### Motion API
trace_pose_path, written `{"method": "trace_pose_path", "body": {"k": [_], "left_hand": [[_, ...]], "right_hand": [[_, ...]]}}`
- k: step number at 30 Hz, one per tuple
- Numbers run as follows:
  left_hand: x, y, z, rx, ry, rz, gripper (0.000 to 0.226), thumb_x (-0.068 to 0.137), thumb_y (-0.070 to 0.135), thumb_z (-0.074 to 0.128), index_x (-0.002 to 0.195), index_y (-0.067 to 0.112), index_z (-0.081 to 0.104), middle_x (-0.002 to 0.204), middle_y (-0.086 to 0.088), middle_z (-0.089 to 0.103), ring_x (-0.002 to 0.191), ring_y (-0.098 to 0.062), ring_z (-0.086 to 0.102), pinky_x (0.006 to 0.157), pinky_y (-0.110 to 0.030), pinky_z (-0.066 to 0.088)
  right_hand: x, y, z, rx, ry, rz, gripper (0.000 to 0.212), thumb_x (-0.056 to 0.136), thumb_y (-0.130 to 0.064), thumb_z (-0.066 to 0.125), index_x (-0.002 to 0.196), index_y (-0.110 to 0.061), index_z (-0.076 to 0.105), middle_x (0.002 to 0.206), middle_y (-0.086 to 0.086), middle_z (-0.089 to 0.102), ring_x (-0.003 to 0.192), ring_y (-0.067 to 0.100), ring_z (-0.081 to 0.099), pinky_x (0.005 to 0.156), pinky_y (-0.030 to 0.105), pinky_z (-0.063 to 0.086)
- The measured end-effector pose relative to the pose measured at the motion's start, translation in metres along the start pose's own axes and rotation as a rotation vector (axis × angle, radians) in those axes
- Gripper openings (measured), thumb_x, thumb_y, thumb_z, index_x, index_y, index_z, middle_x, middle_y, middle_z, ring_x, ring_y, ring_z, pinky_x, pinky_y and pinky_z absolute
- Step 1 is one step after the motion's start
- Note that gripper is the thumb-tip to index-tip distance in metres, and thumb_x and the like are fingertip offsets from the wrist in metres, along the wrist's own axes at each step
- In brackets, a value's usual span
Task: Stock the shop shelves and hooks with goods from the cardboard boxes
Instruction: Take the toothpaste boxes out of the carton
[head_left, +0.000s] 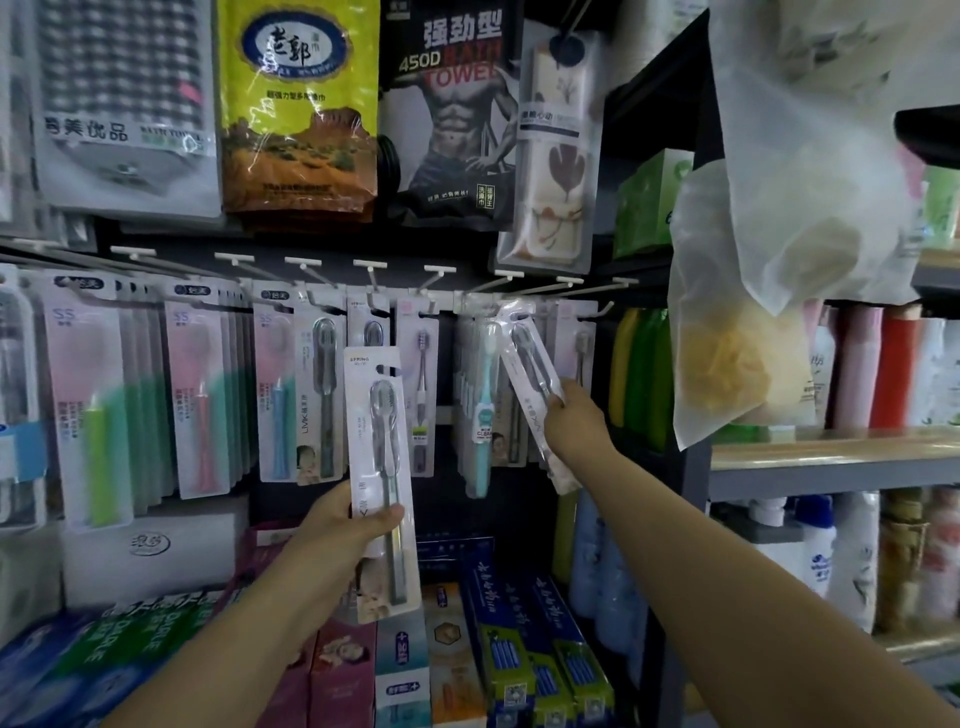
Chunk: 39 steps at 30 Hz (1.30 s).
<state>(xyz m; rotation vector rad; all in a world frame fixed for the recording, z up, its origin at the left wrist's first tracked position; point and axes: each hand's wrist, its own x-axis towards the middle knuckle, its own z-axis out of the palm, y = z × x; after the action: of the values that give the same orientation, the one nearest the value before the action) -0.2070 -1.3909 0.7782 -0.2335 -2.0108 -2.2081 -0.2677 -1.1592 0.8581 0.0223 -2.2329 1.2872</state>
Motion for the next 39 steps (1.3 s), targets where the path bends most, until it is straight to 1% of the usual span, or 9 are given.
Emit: {"method": "trace_pose_path", "body": {"k": [7,13,17,22,26,29,32,35,39], "left_hand": [[0.003,-0.001,-0.019,-0.009,0.009,0.006,0.025,0.086,-0.002,0.062,0.099,0.02,0.065,0.106,-0.007,0.071,0.102,-0.022,0.063,0.095,-0.034,0.044],[0.001,0.003,-0.032,0.042,-0.009,0.019,0.027,0.087,0.002,0.064,0.108,0.019,0.064,0.108,-0.004,0.071,0.104,-0.02,0.063,0.096,-0.034,0.044],[0.002,0.001,-0.037,0.042,-0.008,0.012,0.031,0.087,0.001,0.063,0.114,0.014,0.063,0.107,-0.004,0.072,0.105,-0.02,0.063,0.103,-0.036,0.041],[0.006,-0.004,-0.037,0.037,0.004,-0.001,0.026,0.086,0.001,0.063,0.109,0.013,0.064,0.106,-0.006,0.072,0.103,-0.021,0.063,0.098,-0.035,0.044],[0.012,-0.009,-0.028,0.05,0.008,0.001,0.023,0.085,0.0,0.064,0.1,0.017,0.066,0.096,-0.002,0.074,0.097,-0.02,0.065,0.088,-0.032,0.047],[0.015,-0.01,-0.016,0.029,0.011,0.007,0.023,0.085,-0.002,0.064,0.097,0.018,0.066,0.087,0.001,0.075,0.09,-0.019,0.066,0.078,-0.028,0.05],[0.016,-0.009,0.001,-0.002,-0.006,-0.001,0.024,0.086,-0.003,0.063,0.097,0.018,0.065,0.085,-0.001,0.074,0.082,-0.016,0.067,0.07,-0.026,0.054],[0.02,-0.011,0.022,-0.041,-0.044,-0.008,0.028,0.086,-0.002,0.063,0.107,0.017,0.064,0.097,-0.005,0.073,0.093,-0.02,0.067,0.086,-0.033,0.052],[0.02,-0.014,0.052,-0.05,-0.096,0.001,0.029,0.087,0.002,0.062,0.112,0.017,0.062,0.1,-0.006,0.073,0.102,-0.022,0.065,0.091,-0.038,0.051]], "right_hand": [[0.023,-0.001,0.018,0.029,0.031,0.056,0.03,0.1,-0.011,0.033,0.126,-0.011,0.049,0.102,0.01,0.055,0.093,0.026,0.055,0.079,0.035,0.048],[0.019,0.013,0.041,0.097,0.102,0.087,0.032,0.101,-0.011,0.034,0.131,-0.003,0.044,0.118,0.02,0.056,0.098,0.029,0.053,0.079,0.025,0.036],[0.027,0.018,0.042,0.164,0.155,0.117,0.035,0.1,-0.014,0.036,0.133,-0.002,0.042,0.127,0.019,0.052,0.117,0.033,0.05,0.081,0.022,0.032],[0.031,0.026,0.047,0.121,0.079,0.249,0.037,0.102,-0.022,0.034,0.129,0.001,0.046,0.123,0.022,0.055,0.098,0.031,0.052,0.078,0.025,0.036],[0.022,0.053,0.055,0.061,0.011,0.371,0.038,0.091,-0.019,0.056,0.122,0.002,0.055,0.116,0.016,0.061,0.104,0.029,0.059,0.077,0.024,0.043],[-0.009,0.065,0.057,-0.004,0.132,0.299,0.021,0.089,-0.012,0.054,0.107,-0.002,0.054,0.106,0.012,0.058,0.095,0.027,0.059,0.072,0.027,0.045],[-0.056,0.057,0.055,0.123,0.231,0.071,0.008,0.093,-0.008,0.052,0.095,-0.014,0.046,0.088,0.001,0.051,0.08,0.016,0.054,0.071,0.028,0.047],[-0.094,0.042,0.053,0.244,0.027,-0.104,0.01,0.094,-0.014,0.056,0.101,-0.018,0.051,0.084,-0.002,0.054,0.075,0.008,0.053,0.063,0.011,0.043],[-0.111,0.035,0.049,0.221,-0.29,-0.103,0.023,0.094,-0.029,0.058,0.116,-0.027,0.053,0.101,-0.009,0.064,0.092,0.001,0.062,0.076,0.014,0.05]]}}
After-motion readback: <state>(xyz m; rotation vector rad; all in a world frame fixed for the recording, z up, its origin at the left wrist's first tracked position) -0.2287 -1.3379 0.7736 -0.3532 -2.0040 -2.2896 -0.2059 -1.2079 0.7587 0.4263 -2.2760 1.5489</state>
